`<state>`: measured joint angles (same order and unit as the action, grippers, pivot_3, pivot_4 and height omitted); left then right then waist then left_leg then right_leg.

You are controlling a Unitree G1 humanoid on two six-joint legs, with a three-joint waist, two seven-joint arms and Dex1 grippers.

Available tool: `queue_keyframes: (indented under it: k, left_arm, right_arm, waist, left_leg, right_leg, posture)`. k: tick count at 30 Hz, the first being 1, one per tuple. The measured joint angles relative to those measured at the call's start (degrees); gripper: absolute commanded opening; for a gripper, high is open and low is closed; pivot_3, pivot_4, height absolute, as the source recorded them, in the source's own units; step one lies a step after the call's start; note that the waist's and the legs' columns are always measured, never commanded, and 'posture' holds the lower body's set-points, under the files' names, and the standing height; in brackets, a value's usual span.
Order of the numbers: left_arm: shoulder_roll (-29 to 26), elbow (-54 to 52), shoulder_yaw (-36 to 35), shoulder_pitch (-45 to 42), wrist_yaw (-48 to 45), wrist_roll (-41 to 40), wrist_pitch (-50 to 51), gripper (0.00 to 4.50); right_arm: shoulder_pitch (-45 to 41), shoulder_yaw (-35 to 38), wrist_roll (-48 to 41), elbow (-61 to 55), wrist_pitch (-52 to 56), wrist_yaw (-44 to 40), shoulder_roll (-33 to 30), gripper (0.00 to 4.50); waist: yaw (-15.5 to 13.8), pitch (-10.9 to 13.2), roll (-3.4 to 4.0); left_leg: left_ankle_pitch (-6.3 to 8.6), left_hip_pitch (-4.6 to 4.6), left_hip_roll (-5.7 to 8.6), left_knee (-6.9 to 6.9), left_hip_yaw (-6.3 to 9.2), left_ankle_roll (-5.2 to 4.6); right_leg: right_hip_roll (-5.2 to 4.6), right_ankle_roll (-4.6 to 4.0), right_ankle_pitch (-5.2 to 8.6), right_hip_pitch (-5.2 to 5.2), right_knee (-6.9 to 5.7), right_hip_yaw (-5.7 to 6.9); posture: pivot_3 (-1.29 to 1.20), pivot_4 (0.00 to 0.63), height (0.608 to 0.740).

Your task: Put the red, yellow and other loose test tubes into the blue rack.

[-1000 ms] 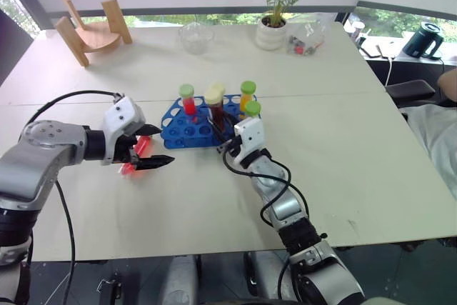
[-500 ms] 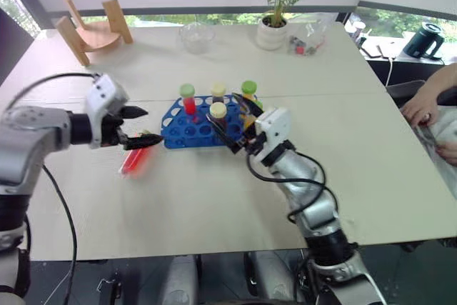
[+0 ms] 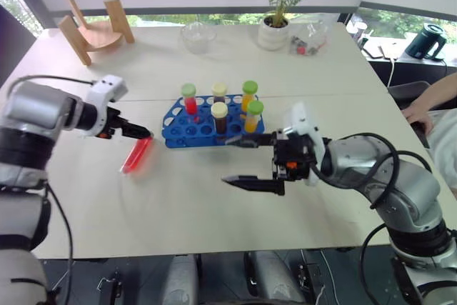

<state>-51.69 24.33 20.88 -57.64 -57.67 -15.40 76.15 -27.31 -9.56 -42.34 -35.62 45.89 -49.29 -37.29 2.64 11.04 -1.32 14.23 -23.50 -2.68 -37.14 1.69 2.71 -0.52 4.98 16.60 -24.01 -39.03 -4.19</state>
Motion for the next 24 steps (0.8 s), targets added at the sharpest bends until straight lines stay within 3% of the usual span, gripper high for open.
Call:
queue_keyframes:
  k: [5, 11, 17, 24]
  left_arm:
    - [-1.20, 2.85, 11.81, -6.55, -7.21, 3.71, -1.72, 4.50]
    - [0.34, 9.07, 18.70, -7.93, -11.42, 8.73, -5.37, 4.50]
    - [4.28, 15.54, 19.28, -10.03, -13.50, 10.51, -3.46, 4.50]
    - [9.39, 21.25, 14.85, -10.63, -10.25, 13.12, -5.65, 4.50]
  right_arm:
    - [1.80, -3.43, 2.87, 0.84, -2.79, -0.37, 2.07, 3.67]
    - [4.55, -4.69, 5.38, 1.08, -4.97, 5.27, 8.58, 3.67]
    - [4.84, -5.05, 5.93, 0.97, -4.54, 10.71, 12.87, 3.67]
    - [6.02, -5.44, 7.22, 1.11, -3.91, 13.23, 13.93, 3.67]
  waist:
    - [0.28, 0.01, -0.01]
    - [-0.11, 0.01, -0.01]
    - [-0.34, 0.00, -0.02]
    - [-1.18, -0.15, 0.24]
  left_leg:
    - [0.00, -0.11, -0.01, 0.06, -0.02, 0.00]
    - [0.00, -0.13, -0.01, -0.01, -0.02, 0.01]
    - [0.00, -0.16, 0.02, -0.04, -0.01, 0.01]
    - [-0.01, 0.22, 0.05, -0.05, 0.02, 0.00]
  right_leg:
    - [0.01, -0.07, 0.05, -0.20, -0.04, -0.02]
    - [0.00, -0.07, 0.05, -0.21, -0.10, -0.02]
    - [-0.04, -0.06, 0.06, -0.20, -0.10, 0.01]
    - [-0.05, -0.05, 0.07, 0.24, -0.12, 0.03]
  posture:
    - [0.00, 0.150, 0.740]
    - [0.00, 0.150, 0.740]
    - [0.00, 0.150, 0.740]
    - [0.00, 0.150, 0.740]
